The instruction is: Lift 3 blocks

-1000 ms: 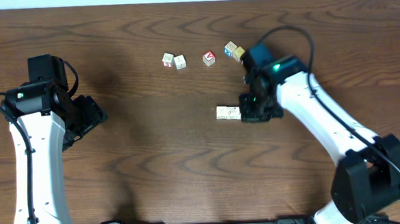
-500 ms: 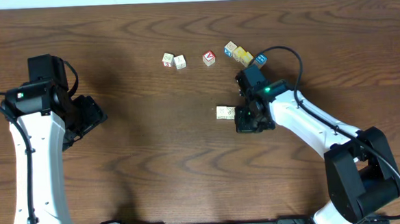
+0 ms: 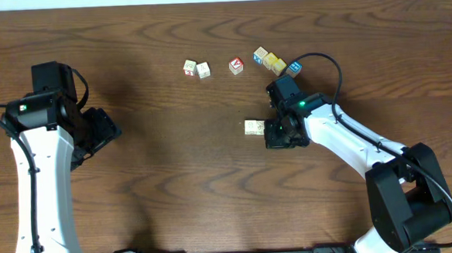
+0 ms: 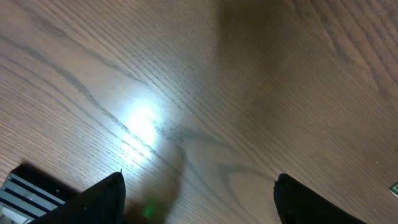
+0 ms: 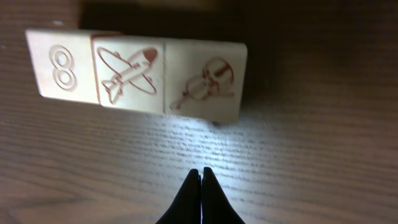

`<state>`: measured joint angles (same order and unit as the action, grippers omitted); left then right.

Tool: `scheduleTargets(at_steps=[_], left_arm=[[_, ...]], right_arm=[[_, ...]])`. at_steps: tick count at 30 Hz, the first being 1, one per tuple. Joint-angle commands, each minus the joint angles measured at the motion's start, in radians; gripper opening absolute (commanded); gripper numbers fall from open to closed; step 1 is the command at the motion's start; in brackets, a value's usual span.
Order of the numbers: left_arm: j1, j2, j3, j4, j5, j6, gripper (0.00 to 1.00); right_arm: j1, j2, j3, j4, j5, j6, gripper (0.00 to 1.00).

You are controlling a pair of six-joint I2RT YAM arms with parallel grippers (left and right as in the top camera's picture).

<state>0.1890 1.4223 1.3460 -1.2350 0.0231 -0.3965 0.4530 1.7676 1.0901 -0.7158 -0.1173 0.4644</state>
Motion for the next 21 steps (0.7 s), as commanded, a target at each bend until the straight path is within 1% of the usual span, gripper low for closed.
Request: scheduleTargets(at_steps=[1, 15, 21], left_arm=[[0.003, -0.003, 0.018, -0.006, -0.006, -0.009, 0.77], [0.003, -0.003, 0.018, -0.006, -0.006, -0.009, 0.77], [0.003, -0.003, 0.018, -0.006, -0.006, -0.009, 0.77]], right_arm=[[0.007, -0.005, -0.008, 0.011, 0.012, 0.014, 0.01], [0.007, 0.026, -0.023, 0.032, 0.016, 0.029, 0.01], [0.007, 0.026, -0.023, 0.032, 0.060, 0.029, 0.01]])
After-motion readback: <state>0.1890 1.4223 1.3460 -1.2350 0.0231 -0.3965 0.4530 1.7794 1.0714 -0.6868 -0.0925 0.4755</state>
